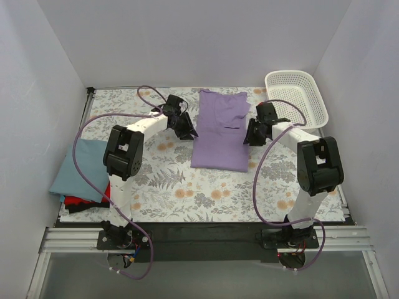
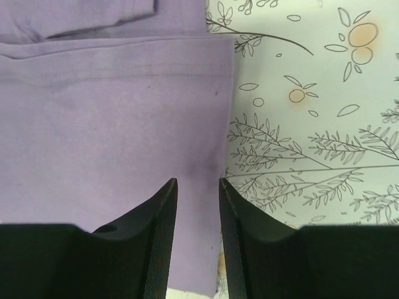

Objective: Fold and stack the t-shirts
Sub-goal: Fold the tshirt

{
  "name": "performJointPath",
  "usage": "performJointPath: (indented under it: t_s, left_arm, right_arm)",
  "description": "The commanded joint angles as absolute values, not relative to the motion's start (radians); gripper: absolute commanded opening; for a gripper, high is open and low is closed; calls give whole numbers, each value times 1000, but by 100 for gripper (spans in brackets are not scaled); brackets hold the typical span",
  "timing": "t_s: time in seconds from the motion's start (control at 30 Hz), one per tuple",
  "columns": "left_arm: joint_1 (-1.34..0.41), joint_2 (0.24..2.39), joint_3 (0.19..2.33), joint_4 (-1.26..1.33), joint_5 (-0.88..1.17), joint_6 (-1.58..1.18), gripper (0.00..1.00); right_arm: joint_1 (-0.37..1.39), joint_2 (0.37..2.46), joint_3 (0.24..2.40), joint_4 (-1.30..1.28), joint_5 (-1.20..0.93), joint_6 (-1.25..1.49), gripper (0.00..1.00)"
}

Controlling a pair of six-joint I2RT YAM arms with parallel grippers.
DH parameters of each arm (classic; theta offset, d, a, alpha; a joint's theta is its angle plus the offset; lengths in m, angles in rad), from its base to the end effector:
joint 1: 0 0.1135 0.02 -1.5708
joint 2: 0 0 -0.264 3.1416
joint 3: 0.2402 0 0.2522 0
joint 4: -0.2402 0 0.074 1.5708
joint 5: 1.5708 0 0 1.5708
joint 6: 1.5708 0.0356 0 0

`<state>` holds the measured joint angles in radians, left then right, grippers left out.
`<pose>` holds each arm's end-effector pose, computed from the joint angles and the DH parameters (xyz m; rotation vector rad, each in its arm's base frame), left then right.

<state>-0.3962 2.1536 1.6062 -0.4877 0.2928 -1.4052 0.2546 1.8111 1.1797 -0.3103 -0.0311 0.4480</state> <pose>0.4212 -0.1873 0.1647 -1.2996 2.5965 -0.8897 0.3679 0.0969 0.1851 0.2327 2.5319 0.3218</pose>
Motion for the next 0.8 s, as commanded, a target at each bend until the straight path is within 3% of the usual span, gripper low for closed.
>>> performJointPath:
  t_s: [0.0, 0.43, 0.77]
  left_arm:
    - [-388, 2039, 1574, -540, 253, -1373, 30]
    - [-425, 1824, 1232, -542, 207, -1361, 38]
    - [-469, 1822, 1190, -497, 264, -1364, 40]
  right_arm:
    - [250, 1709, 1166, -328, -31, 434, 40]
    - [279, 1493, 894, -296, -87, 457, 46]
    - [305, 1474, 808, -259, -103, 480, 47]
